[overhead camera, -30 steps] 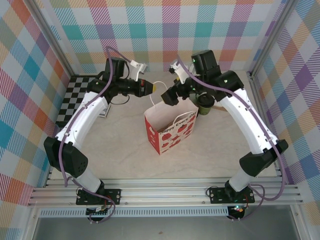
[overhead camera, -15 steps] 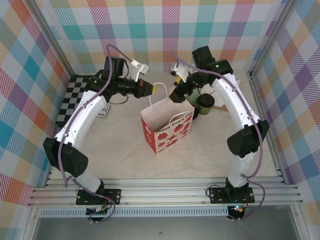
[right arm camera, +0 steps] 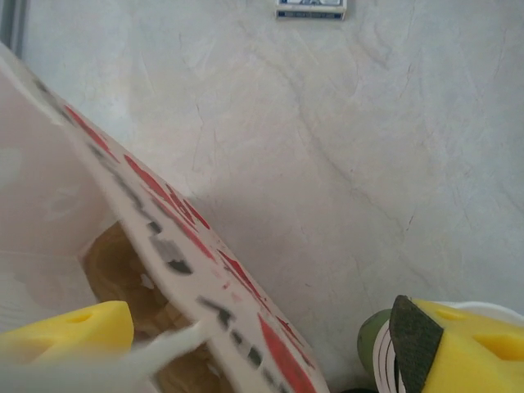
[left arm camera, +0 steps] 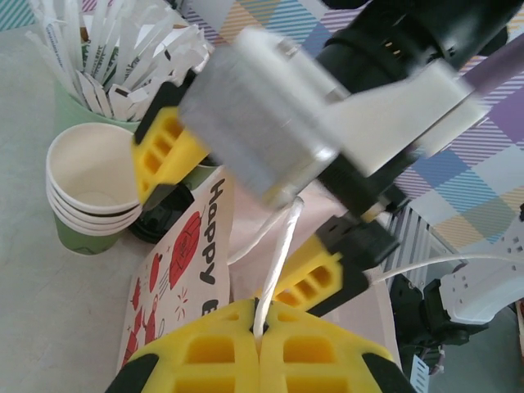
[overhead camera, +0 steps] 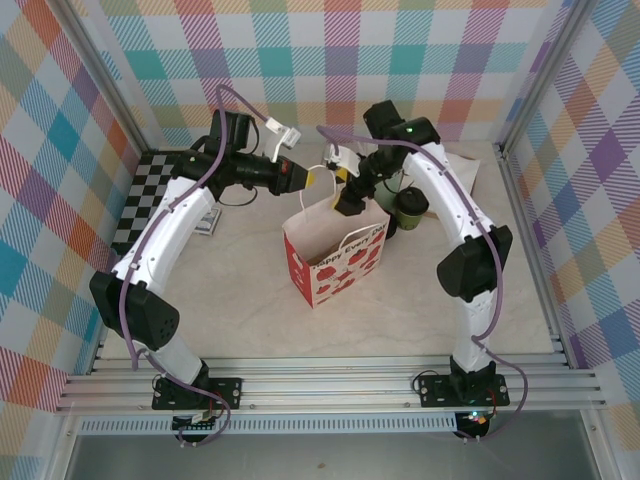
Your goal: Pack the takeout coffee
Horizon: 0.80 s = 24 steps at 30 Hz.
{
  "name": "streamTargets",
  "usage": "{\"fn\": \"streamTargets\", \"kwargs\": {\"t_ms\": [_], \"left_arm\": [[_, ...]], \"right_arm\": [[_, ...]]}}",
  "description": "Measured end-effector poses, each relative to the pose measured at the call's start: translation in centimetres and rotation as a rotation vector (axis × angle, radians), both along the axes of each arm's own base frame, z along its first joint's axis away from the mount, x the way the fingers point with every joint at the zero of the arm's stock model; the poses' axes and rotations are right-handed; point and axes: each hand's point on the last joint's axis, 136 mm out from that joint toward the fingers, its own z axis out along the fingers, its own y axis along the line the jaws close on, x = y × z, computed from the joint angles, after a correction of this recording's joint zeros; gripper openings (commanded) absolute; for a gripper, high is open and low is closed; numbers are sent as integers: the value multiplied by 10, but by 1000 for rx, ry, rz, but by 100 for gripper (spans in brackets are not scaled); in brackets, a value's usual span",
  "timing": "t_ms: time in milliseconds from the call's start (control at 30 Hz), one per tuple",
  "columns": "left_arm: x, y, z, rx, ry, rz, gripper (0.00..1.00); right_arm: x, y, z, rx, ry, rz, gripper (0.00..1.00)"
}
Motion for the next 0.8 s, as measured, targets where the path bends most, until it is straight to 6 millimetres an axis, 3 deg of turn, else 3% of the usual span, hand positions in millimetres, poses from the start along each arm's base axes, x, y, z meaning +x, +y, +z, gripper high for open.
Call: {"fn": "streamTargets", "kwargs": {"t_ms": [100, 400, 500, 700, 800], "left_arm": [[-2, 0, -2, 5, 1, -11, 0], [-5, 1, 3, 13, -3, -19, 0], [-5, 0, 7, 10, 2, -24, 4], [-10, -4, 14, -19, -4, -65, 26], [-11, -3, 16, -21, -10, -69, 68]], "right_arm": [[3, 3, -7, -30, -17, 13, 70], [-1, 2, -5, -50, -25, 38, 24], [-7, 1, -3, -55, -16, 35, 7], [-22, 2, 4, -63, 15, 0, 6], [-33, 5, 5, -55, 41, -28, 0]]}}
